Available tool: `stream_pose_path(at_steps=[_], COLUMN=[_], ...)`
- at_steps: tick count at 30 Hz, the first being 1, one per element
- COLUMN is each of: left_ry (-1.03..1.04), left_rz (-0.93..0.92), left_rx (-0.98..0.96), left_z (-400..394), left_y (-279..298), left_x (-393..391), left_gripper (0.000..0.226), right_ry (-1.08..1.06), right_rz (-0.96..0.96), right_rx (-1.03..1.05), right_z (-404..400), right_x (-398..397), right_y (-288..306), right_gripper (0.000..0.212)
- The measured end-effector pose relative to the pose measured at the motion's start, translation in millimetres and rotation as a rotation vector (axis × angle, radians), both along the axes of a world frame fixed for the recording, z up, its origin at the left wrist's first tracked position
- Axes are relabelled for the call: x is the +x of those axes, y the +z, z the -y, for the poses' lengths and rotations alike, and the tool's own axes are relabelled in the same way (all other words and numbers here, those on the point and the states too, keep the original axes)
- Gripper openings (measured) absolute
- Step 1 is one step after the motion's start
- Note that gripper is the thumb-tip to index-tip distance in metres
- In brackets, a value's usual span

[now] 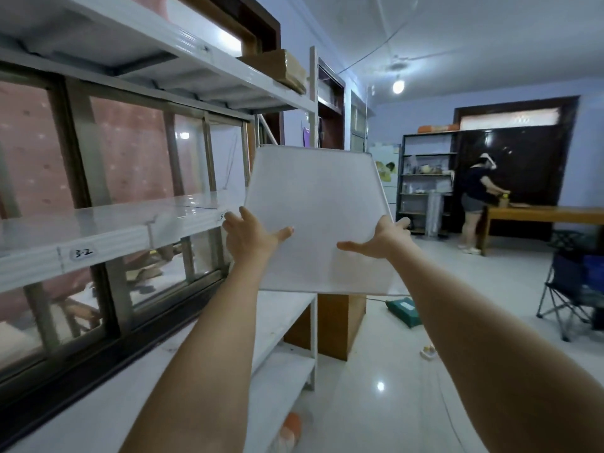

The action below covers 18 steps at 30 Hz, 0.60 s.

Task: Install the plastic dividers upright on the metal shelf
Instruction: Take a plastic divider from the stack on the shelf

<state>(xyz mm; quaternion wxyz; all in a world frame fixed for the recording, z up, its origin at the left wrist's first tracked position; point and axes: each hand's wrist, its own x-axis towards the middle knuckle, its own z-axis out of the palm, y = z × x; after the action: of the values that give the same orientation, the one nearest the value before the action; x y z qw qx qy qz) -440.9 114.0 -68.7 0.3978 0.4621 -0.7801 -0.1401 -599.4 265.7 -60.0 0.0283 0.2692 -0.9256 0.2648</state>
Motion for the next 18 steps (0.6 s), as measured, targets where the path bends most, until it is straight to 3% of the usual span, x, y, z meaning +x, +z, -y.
stream_pose_path(at_steps=[9, 18], left_ry=[-0.060, -0.122], left_rz=[-0.002, -0.021], left_rx=[0.016, 0.027], left_z=[32.6, 97.6], left_y=[-17.9, -9.7], left_x=[-98.4, -210.0], left_gripper=[0.110, 0.111], right_ry=[-0.055, -0.125], right_rz=[0.086, 0.053], right_rx=[-0.072, -0.085], right_z=[18.0, 68.6], right_x=[-85.1, -179.3], right_y=[-12.8, -3.5], right_gripper=[0.124, 0.118])
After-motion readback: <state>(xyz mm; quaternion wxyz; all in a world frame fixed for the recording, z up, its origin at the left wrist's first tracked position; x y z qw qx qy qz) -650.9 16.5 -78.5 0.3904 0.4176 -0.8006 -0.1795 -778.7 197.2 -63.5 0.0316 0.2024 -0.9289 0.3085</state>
